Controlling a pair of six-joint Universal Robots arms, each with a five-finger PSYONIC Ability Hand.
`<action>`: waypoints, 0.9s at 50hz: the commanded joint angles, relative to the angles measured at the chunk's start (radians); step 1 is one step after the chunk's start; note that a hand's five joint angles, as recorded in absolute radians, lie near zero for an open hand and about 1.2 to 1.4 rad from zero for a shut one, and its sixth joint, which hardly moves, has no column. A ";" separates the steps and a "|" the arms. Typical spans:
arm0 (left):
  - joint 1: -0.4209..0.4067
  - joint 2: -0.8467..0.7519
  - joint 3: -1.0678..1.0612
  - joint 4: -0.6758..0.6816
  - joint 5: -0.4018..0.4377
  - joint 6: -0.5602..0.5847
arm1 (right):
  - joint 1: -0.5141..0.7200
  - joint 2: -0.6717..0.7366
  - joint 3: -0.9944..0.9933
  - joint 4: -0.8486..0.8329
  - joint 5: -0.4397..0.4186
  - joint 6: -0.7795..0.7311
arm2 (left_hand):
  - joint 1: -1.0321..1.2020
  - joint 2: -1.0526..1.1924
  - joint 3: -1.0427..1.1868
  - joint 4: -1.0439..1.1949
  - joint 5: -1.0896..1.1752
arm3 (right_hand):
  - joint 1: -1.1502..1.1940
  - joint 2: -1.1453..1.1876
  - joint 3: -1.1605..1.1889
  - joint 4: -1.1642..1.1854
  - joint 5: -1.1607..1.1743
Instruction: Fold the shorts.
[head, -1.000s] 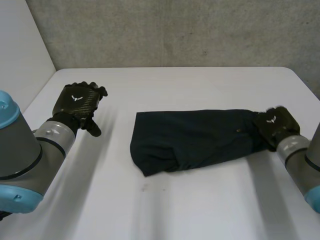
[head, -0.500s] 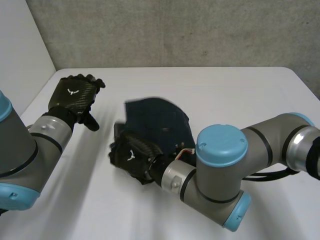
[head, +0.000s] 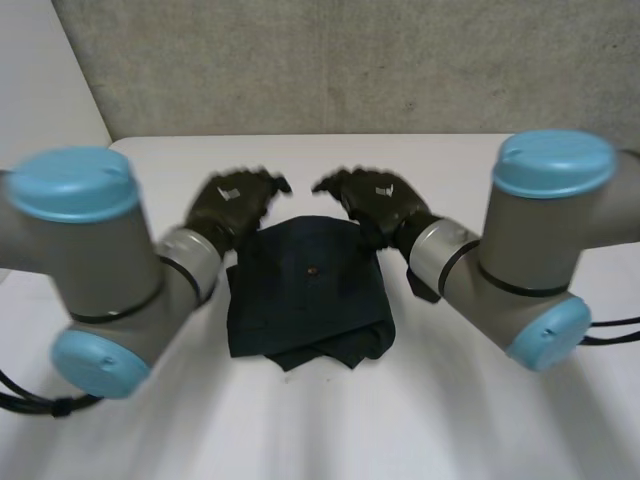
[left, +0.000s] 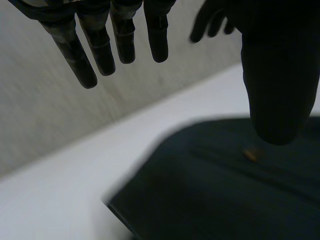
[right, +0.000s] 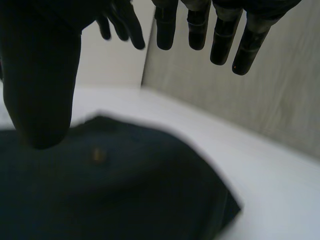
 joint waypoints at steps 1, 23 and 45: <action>-0.033 -0.144 0.056 -0.103 -0.127 0.001 | 0.005 0.174 -0.120 0.149 0.048 -0.043 | -0.028 -0.001 -0.013 -0.009 0.010 | -0.029 -0.044 -0.036 -0.059 -0.063; -0.032 -0.065 0.079 -0.156 -0.140 0.046 | 0.005 0.054 -0.093 0.178 0.154 -0.209 | -0.069 -0.042 -0.054 -0.050 -0.031 | -0.029 -0.044 -0.036 -0.059 -0.063; 0.186 0.449 0.097 -0.419 -0.035 -0.029 | -0.172 -0.492 0.061 0.209 0.416 -0.103 | -0.122 -0.095 -0.106 -0.103 -0.084 | -0.029 -0.044 -0.036 -0.059 -0.063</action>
